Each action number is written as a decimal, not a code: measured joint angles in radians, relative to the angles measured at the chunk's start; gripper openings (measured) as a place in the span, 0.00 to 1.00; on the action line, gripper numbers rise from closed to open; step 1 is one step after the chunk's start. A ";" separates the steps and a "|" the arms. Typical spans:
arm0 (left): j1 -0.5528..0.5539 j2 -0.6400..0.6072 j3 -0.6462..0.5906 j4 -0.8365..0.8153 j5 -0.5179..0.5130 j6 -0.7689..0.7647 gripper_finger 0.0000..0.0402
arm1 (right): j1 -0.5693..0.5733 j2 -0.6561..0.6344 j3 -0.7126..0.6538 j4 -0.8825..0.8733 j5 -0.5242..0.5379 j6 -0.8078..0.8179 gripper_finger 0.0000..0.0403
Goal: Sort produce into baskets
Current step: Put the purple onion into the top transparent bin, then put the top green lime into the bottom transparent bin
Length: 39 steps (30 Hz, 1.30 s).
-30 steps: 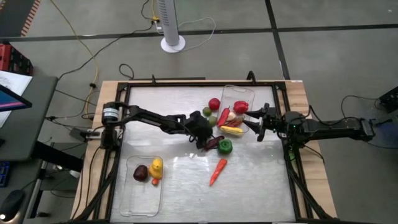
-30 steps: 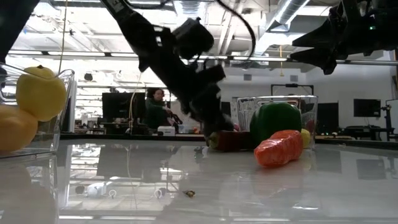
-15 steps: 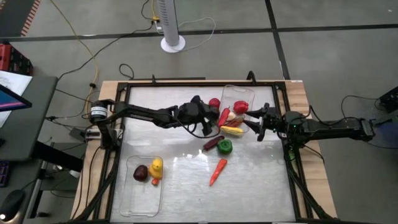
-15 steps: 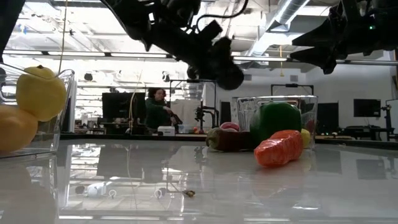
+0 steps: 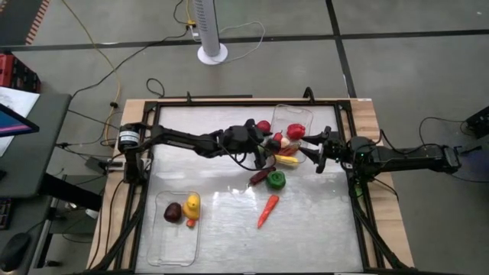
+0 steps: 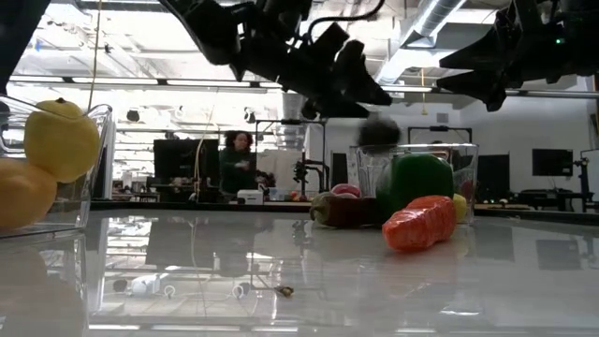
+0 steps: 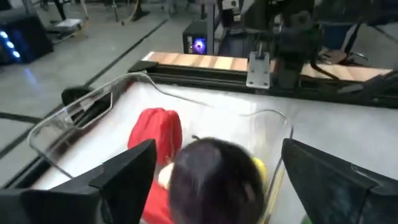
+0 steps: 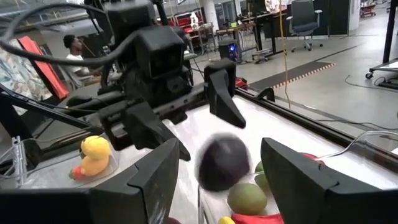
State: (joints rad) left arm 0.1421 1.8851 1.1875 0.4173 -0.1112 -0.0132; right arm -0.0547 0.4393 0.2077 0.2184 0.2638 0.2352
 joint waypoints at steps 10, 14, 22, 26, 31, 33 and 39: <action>0.001 -0.006 0.088 -0.317 -0.050 0.063 0.90 | 0.002 0.000 0.000 -0.023 0.000 0.000 0.63; 0.020 -0.005 0.088 -0.385 -0.059 0.099 0.89 | 0.002 0.000 0.000 -0.025 0.000 -0.004 0.63; 0.114 -0.005 0.051 -0.376 -0.016 0.034 0.87 | 0.002 0.000 0.000 -0.024 0.000 0.000 0.63; 0.138 -0.005 -0.001 -0.279 -0.001 0.002 0.86 | 0.002 0.000 0.000 -0.023 0.000 0.000 0.63; 0.137 0.002 -0.018 -0.186 0.094 0.005 0.85 | 0.002 0.000 0.000 -0.023 0.000 -0.001 0.63; 0.128 0.000 -0.018 -0.152 0.106 0.013 0.85 | 0.002 0.000 0.000 -0.024 0.000 -0.001 0.63; 0.129 -0.006 -0.018 -0.105 0.149 -0.002 0.85 | 0.003 0.000 0.000 -0.040 0.000 0.000 0.63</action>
State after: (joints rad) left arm 0.2712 1.8795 1.1698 0.3123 0.0376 -0.0153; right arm -0.0521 0.4393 0.2077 0.1788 0.2634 0.2356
